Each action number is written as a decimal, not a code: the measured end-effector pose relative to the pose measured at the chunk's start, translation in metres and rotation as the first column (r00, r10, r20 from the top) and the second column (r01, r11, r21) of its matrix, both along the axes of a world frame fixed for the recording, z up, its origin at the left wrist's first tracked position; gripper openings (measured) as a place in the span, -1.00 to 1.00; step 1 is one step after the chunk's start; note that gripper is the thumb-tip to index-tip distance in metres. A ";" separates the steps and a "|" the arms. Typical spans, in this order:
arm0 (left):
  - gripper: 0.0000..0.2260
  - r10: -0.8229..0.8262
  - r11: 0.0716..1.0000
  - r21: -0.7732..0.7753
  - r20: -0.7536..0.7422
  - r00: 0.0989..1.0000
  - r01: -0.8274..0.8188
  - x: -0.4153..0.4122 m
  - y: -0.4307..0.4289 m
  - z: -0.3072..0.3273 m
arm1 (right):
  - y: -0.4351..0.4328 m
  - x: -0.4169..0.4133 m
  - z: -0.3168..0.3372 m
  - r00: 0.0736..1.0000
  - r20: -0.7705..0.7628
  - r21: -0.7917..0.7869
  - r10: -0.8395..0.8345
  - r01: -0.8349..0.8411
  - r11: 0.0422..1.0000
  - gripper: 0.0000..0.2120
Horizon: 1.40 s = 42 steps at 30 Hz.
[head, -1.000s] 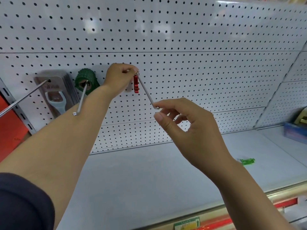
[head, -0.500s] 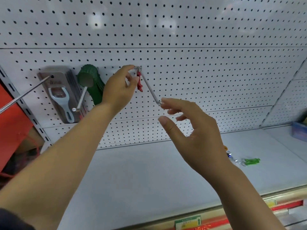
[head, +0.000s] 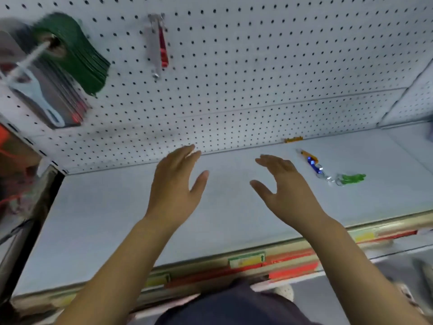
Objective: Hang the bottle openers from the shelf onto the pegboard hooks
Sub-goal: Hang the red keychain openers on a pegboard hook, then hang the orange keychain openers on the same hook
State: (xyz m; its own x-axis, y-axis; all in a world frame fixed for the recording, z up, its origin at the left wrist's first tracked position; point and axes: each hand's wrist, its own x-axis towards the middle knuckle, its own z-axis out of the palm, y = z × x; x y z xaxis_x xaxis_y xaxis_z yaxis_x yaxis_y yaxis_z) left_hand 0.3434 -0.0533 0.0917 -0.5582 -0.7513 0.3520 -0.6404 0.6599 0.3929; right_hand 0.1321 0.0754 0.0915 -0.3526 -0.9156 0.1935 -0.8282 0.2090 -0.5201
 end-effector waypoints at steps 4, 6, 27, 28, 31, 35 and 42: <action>-0.58 -0.027 0.990 0.142 0.044 0.999 0.021 -0.035 0.041 -0.039 | 0.030 -0.044 -0.041 0.999 0.002 0.085 -0.044 0.044 0.995 -0.56; -0.57 -0.040 0.981 0.193 0.053 0.998 0.029 -0.056 0.059 -0.055 | 0.045 -0.066 -0.057 0.998 -0.002 0.132 -0.068 0.068 0.989 -0.58; -0.55 -0.011 0.868 0.489 0.194 0.981 -0.087 -0.273 0.082 -0.123 | 0.006 -0.285 -0.091 0.896 0.339 0.250 -0.287 0.209 0.945 -0.72; -0.56 -0.010 0.862 0.500 0.190 0.982 -0.088 -0.283 0.077 -0.121 | -0.004 -0.295 -0.093 0.908 0.327 0.248 -0.261 0.184 0.951 -0.73; -0.59 0.018 0.848 0.519 0.180 0.984 -0.110 -0.314 0.058 -0.115 | -0.035 -0.319 -0.100 0.936 0.312 0.263 -0.165 0.082 0.961 -0.74; -0.61 0.037 0.845 0.519 0.184 0.982 -0.129 -0.348 0.039 -0.109 | -0.077 -0.338 -0.104 0.943 0.328 0.228 -0.060 -0.017 0.974 -0.72; -0.61 -0.002 0.839 0.540 0.121 0.993 -0.064 -0.382 0.018 -0.111 | -0.118 -0.353 -0.128 0.971 0.211 0.284 0.113 -0.171 0.943 -0.64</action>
State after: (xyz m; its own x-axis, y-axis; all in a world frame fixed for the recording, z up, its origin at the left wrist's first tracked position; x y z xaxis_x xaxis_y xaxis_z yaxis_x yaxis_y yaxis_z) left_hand -0.0384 -0.0357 -0.0192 -0.5420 -0.8208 -0.1803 -0.7183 0.3411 0.6064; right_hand -0.2208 -0.0429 -0.0361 -0.2180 -0.9638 -0.1537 -0.7528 0.2663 -0.6020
